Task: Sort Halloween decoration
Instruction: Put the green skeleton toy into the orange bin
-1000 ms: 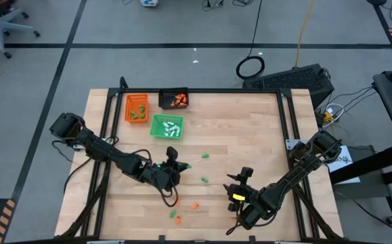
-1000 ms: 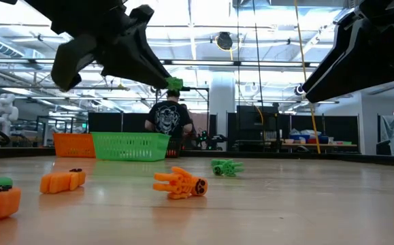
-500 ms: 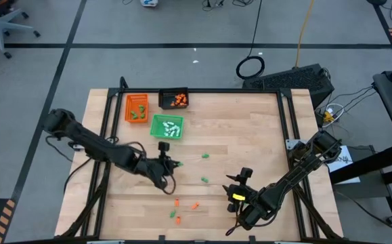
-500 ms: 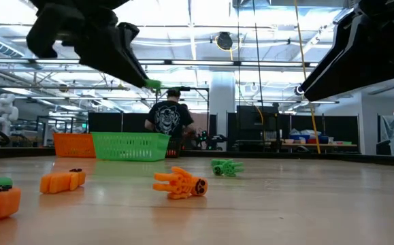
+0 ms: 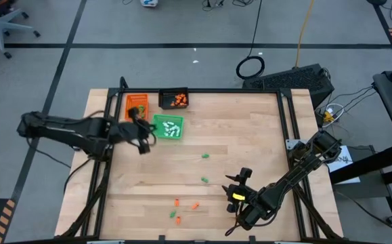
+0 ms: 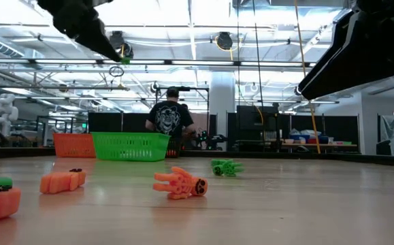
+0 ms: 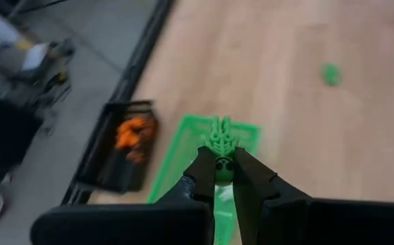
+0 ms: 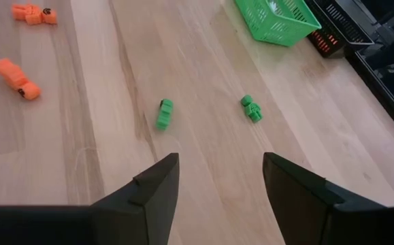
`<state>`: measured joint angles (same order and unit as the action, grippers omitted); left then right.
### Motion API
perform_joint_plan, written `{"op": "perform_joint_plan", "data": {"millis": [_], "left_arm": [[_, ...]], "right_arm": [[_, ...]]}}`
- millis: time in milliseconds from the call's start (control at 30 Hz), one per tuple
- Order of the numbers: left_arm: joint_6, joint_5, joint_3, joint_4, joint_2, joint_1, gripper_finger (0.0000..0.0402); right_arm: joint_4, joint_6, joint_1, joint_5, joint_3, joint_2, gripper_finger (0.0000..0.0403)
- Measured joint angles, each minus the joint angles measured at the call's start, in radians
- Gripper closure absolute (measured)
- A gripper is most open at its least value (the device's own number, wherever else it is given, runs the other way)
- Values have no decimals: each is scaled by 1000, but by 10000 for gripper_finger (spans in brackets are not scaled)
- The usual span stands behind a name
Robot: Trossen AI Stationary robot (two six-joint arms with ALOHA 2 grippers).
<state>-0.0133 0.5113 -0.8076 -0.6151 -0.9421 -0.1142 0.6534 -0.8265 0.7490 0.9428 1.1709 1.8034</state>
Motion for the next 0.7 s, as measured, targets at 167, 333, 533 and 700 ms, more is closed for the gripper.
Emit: {"op": "perform_joint_plan", "data": {"millis": [167, 333, 533, 700], "left_arm": [[36, 2, 85, -12, 122, 164, 379], [154, 6, 186, -3, 177, 322, 379], [272, 16, 314, 66, 169, 473, 379], [297, 16, 382, 156, 163, 574, 379]], "right_arm": [[0, 0, 0, 0, 0, 0, 206], [-4, 0, 0, 1, 0, 0, 206], [-15, 0, -2, 2, 0, 0, 206], [-36, 1, -2, 1, 0, 0, 206]]}}
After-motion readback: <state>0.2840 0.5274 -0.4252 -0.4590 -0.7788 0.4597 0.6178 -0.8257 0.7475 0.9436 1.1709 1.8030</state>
